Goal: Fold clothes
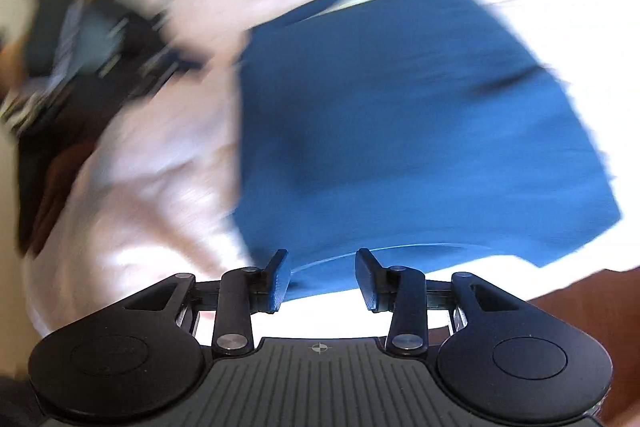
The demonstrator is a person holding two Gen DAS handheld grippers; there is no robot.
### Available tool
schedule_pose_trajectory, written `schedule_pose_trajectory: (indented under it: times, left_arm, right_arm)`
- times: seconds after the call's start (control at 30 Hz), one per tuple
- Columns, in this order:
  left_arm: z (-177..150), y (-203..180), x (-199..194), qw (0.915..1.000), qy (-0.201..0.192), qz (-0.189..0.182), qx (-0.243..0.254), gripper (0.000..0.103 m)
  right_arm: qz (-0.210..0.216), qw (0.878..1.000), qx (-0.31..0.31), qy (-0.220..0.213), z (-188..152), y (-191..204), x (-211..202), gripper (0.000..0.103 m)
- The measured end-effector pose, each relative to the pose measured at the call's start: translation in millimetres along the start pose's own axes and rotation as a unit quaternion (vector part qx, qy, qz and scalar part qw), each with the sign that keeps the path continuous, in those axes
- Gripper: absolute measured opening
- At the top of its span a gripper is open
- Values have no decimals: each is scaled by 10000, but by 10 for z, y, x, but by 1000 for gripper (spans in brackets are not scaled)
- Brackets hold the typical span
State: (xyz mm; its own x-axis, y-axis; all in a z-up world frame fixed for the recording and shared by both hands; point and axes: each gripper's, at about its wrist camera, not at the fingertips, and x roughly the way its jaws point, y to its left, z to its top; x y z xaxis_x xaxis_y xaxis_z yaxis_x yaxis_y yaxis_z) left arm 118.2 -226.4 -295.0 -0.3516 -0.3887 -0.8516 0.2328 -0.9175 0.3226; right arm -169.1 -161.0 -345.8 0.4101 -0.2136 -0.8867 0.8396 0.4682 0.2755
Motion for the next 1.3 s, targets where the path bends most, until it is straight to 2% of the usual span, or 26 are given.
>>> schedule_pose_trajectory:
  times: [0.07,0.1,0.23,0.3,0.37,0.47,0.57,0.63,0.7,0.77,0.87,0.97,1.03,1.13,1.17,1.23,1.27,1.3]
  left_arm:
    - [190,-184,8,9984,-30,-206,-528,20]
    - [270,-265,29,9969,-37,-277,-732,21]
    - [508,-512,135,9929,47,-234,-1167,21]
    - [593,-531,141,9929,19,-231,-1163,21]
    - [687,-461,155,9957,-6,-202,-900,22]
    - [851,-241,222,9986,-25,-176,-505,28]
    - [1118,106,328,9998,-55,-164,-68,31]
    - [1328,340,440,9991,-99,-292,306,37]
    - [1547,568,578,9966,-130,-451,682,49]
    - [1761,768,756,9924,-106,-672,1023,58]
    - [2089,1051,1134,9815,-124,-1136,1535,61]
    - [2422,1285,1602,9649,-60,-1865,1850,60]
    - [2623,1377,1955,9464,164,-2526,2008,58]
    - [2760,1324,2391,9126,712,-3271,2346,56]
    - [2758,1304,2500,9043,885,-3429,2383,55]
    - [2733,1312,2642,8977,1033,-3630,2274,45]
    - [2699,1336,2634,8998,1008,-3608,2236,34]
    - [2663,1361,2618,9024,970,-3573,2204,26]
  right_arm:
    - [-312,9988,360,-134,58,-256,-105,45]
    - [-437,9976,508,-180,107,-388,-126,47]
    - [-330,9956,743,-466,439,-860,-21,47]
    - [-340,9957,661,-552,610,-1017,88,47]
    - [-461,9958,490,-613,677,-1075,100,47]
    - [-265,9965,388,-697,580,-1231,-65,48]
    - [-59,9976,436,-526,419,-1493,-224,48]
    - [72,9982,465,-380,340,-1677,-324,51]
    - [163,9988,384,-264,372,-1808,-405,63]
    - [295,9989,336,-156,463,-1913,-448,65]
    - [576,9975,415,-46,652,-2083,-405,66]
    - [782,9953,556,121,788,-2246,-267,66]
    - [1006,9916,767,258,867,-2363,-109,66]
    - [1376,9838,1037,495,964,-2537,122,66]
    - [1481,9812,1091,579,993,-2582,193,66]
    - [1693,9748,1220,785,1029,-2667,350,64]
    - [1757,9718,1321,855,997,-2695,392,36]
    - [1820,9685,1423,925,966,-2722,435,20]
